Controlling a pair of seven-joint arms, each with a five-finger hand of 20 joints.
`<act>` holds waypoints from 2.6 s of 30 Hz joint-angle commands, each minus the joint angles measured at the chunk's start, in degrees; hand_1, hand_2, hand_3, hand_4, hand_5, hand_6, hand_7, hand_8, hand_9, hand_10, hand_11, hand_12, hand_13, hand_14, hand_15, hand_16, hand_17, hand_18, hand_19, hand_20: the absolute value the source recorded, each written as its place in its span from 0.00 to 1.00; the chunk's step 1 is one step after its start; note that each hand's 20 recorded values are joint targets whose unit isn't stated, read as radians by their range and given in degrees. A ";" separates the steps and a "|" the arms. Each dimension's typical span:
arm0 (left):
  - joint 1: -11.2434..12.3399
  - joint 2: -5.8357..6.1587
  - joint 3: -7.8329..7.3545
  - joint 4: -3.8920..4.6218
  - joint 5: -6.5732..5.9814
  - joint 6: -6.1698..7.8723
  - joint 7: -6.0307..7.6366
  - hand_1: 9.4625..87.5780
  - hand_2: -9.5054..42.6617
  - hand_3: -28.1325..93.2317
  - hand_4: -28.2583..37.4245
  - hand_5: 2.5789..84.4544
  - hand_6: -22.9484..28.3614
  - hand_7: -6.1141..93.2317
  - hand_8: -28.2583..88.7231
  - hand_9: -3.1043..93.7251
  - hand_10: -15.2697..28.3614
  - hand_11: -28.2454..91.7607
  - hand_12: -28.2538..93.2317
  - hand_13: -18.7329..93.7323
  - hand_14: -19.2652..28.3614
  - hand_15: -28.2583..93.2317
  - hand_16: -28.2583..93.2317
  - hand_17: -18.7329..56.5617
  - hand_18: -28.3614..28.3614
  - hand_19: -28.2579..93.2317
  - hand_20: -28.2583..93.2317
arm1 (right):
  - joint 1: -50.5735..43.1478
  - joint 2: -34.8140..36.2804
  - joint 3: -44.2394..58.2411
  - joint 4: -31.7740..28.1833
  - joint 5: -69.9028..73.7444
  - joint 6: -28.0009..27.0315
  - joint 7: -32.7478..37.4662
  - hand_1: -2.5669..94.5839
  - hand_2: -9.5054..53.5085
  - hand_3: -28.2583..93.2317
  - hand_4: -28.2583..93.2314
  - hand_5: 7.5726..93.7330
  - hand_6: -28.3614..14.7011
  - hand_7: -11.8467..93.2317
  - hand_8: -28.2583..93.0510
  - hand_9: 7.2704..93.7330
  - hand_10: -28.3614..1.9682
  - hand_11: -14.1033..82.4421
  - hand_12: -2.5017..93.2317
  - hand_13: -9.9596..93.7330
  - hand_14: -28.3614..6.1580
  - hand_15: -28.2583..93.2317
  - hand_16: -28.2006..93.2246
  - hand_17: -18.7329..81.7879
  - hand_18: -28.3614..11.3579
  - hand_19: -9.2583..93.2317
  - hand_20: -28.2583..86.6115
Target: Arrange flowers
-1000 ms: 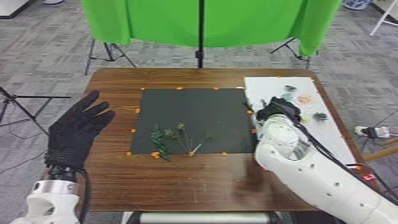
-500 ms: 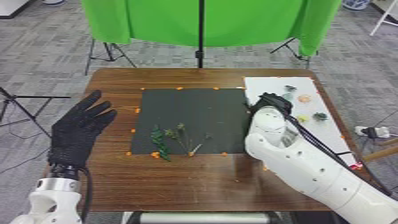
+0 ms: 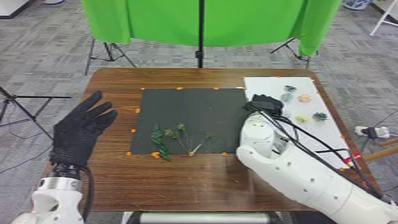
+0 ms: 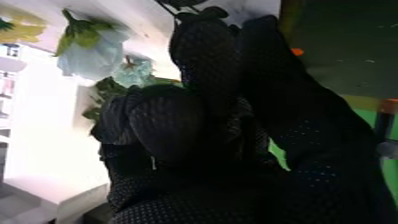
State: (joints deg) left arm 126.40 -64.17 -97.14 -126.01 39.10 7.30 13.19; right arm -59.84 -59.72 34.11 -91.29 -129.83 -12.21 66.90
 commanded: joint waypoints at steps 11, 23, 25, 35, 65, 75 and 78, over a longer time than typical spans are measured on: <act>2.80 1.66 0.74 1.14 -2.03 1.74 2.47 0.19 0.29 0.88 0.07 0.45 0.62 0.20 0.16 0.41 0.81 0.44 0.33 0.40 0.99 0.67 0.17 0.14 1.00 0.67 0.35 | 0.34 7.79 -3.55 -1.64 1.59 20.15 -0.80 0.59 0.00 0.84 0.00 0.99 0.61 0.31 0.31 0.97 0.59 0.57 0.31 0.86 0.56 0.89 0.37 0.58 0.07 1.00 0.68; 0.96 2.56 2.07 1.94 -2.61 2.47 3.83 0.19 0.29 0.88 0.07 0.45 0.62 0.20 0.16 0.41 0.81 0.44 0.33 0.40 0.99 0.67 0.17 0.14 1.00 0.67 0.35 | -4.73 7.07 5.50 -15.36 2.25 17.33 -2.55 0.59 0.00 0.85 0.00 1.00 0.59 0.31 0.33 0.98 0.56 0.58 0.30 0.87 0.54 0.90 0.37 0.59 0.05 1.00 0.71; 0.76 2.81 2.41 1.94 -2.65 2.64 4.13 0.19 0.29 0.88 0.07 0.45 0.62 0.20 0.16 0.41 0.81 0.44 0.33 0.40 0.99 0.67 0.17 0.14 1.00 0.67 0.35 | -6.67 5.66 6.88 -17.30 1.94 15.63 -2.91 0.59 0.00 0.85 0.00 1.00 0.59 0.31 0.33 0.98 0.55 0.58 0.30 0.87 0.54 0.90 0.37 0.59 0.04 1.00 0.72; -1.25 2.36 3.06 2.37 -1.78 1.95 3.09 0.19 0.29 0.88 0.07 0.45 0.62 0.20 0.16 0.41 0.81 0.44 0.33 0.40 0.99 0.67 0.17 0.14 1.00 0.67 0.34 | -15.61 -3.28 7.98 -20.60 1.14 7.20 -3.23 0.59 0.00 0.85 0.00 1.00 0.58 0.31 0.34 0.98 0.53 0.59 0.29 0.88 0.54 0.91 0.37 0.61 0.02 1.00 0.75; -5.20 1.19 5.42 3.71 0.06 -0.21 0.52 0.19 0.29 0.88 0.07 0.45 0.61 0.19 0.16 0.41 0.81 0.44 0.33 0.40 0.99 0.67 0.17 0.14 1.00 0.67 0.35 | -16.20 -7.66 5.01 -14.18 -2.84 6.22 2.90 0.52 0.00 0.87 0.04 1.00 0.58 0.35 0.36 0.96 0.51 0.74 0.26 0.91 0.53 0.95 0.37 0.66 0.02 1.00 0.84; -5.48 0.80 5.77 3.86 0.50 -1.11 -0.35 0.19 0.29 0.88 0.07 0.46 0.62 0.19 0.16 0.41 0.81 0.44 0.33 0.40 0.99 0.67 0.17 0.14 1.00 0.67 0.35 | -18.30 -8.80 5.40 -15.02 -3.88 4.77 1.72 0.48 0.02 0.88 0.05 1.00 0.60 0.38 0.30 0.97 0.51 0.75 0.26 0.92 0.53 0.95 0.38 0.68 0.00 1.00 0.85; -5.37 0.87 5.97 3.82 0.59 -1.27 -0.39 0.19 0.29 0.88 0.08 0.46 0.62 0.19 0.16 0.41 0.81 0.43 0.33 0.40 0.99 0.66 0.17 0.14 1.00 0.67 0.35 | -18.40 -8.53 4.93 -14.68 -5.74 4.29 1.50 0.45 0.06 0.87 0.05 1.00 0.61 0.42 0.16 0.98 0.51 0.74 0.26 0.92 0.52 0.95 0.38 0.68 0.00 1.00 0.85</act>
State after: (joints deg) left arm 120.69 -62.67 -91.87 -122.44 39.05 7.19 13.82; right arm -76.11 -68.02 40.25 -106.89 -133.10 -6.65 68.86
